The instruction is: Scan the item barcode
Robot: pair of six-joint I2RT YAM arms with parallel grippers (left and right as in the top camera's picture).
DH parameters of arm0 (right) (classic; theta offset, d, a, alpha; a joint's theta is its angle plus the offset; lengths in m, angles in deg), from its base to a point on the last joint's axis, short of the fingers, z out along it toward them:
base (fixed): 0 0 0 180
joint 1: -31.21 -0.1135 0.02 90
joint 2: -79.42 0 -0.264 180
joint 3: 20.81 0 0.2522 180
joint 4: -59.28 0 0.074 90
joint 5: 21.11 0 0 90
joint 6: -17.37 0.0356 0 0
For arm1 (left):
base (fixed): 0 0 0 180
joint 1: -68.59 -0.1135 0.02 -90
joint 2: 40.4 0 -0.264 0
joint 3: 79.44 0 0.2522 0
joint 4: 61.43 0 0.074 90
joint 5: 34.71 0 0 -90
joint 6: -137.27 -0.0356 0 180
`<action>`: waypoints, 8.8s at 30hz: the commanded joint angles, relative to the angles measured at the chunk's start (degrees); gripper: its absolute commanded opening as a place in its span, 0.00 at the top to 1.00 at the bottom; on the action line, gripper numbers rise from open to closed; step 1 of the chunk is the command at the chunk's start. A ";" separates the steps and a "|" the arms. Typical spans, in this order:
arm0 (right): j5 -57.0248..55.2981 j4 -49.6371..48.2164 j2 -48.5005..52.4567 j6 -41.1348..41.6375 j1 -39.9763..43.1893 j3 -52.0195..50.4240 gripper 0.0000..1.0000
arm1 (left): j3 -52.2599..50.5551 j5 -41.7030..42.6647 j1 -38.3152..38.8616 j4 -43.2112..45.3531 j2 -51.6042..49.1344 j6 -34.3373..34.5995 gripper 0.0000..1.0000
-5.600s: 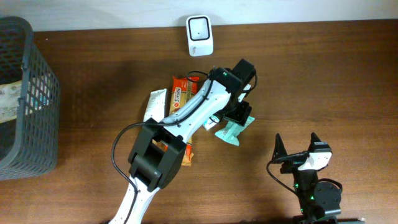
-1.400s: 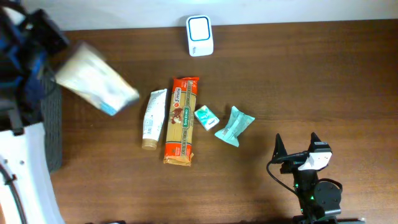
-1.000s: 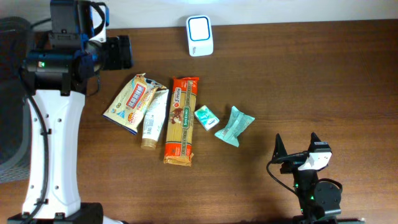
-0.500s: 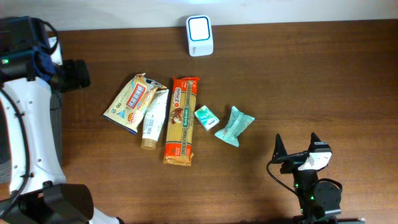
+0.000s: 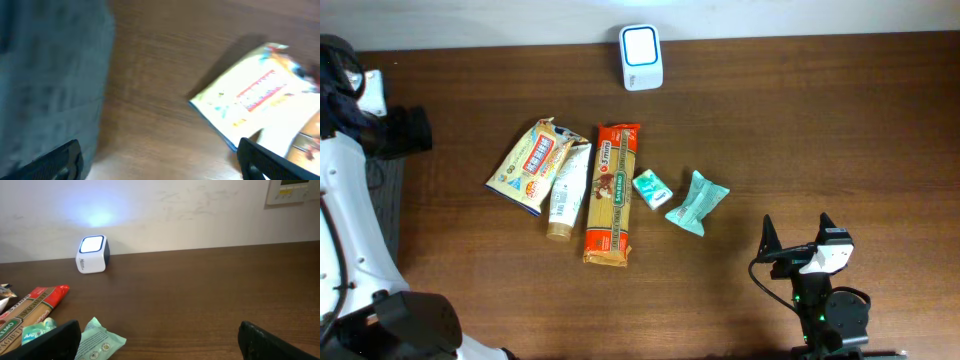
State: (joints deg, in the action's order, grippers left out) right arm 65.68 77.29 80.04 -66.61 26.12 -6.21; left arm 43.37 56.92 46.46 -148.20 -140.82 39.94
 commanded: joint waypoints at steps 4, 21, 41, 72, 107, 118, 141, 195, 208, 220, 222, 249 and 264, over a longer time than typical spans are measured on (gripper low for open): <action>-0.31 0.07 -0.42 0.17 -0.44 -0.52 0.01 | 9.22 11.93 10.45 4.00 0.50 -4.35 0.01; -0.20 0.07 -0.42 0.22 -0.44 -0.52 0.01 | 9.18 11.91 11.10 4.81 0.09 -4.37 0.01; 20.24 46.49 97.53 -7.74 -5.27 79.67 0.77 | 9.18 11.93 11.10 4.81 0.09 -4.37 0.01; 27.26 72.32 127.47 -44.72 -1.75 103.19 0.33 | 9.18 11.91 11.10 4.81 0.09 -4.37 0.01; 23.45 63.91 108.65 -6.23 6.58 90.01 0.34 | 9.18 11.91 11.10 4.81 0.09 -4.37 0.01; 43.32 63.43 128.06 -33.07 12.87 89.26 0.40 | 9.18 11.93 11.10 4.81 0.09 -4.35 0.01; -31.21 31.04 101.11 -9.55 -15.78 95.27 0.96 | 9.18 11.91 11.10 4.81 0.09 -4.35 0.01; 16.70 47.93 91.80 2.43 22.40 62.25 0.86 | 9.18 11.93 11.10 4.81 0.09 -4.35 0.01; 26.82 56.87 91.80 -1.27 8.46 79.21 0.40 | 9.18 11.93 11.10 4.81 0.09 -4.37 0.01; 26.97 27.80 115.82 7.96 -17.03 79.21 0.50 | 9.18 11.91 11.10 4.81 0.09 -4.35 0.01; 24.98 27.87 116.13 7.76 -17.05 79.21 0.55 | 9.18 11.91 11.10 4.81 0.09 -4.35 0.01; 27.10 48.33 118.68 -1.42 -11.06 98.12 0.47 | 9.18 11.91 11.10 4.81 0.09 -4.35 0.01; 10.08 44.57 118.81 0.50 -16.33 88.08 0.66 | 9.18 11.93 11.10 4.81 0.09 -4.35 0.01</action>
State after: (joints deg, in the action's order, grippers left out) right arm 78.10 121.81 199.16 -68.16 8.42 82.22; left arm 52.18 68.41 57.76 -143.46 -141.02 36.51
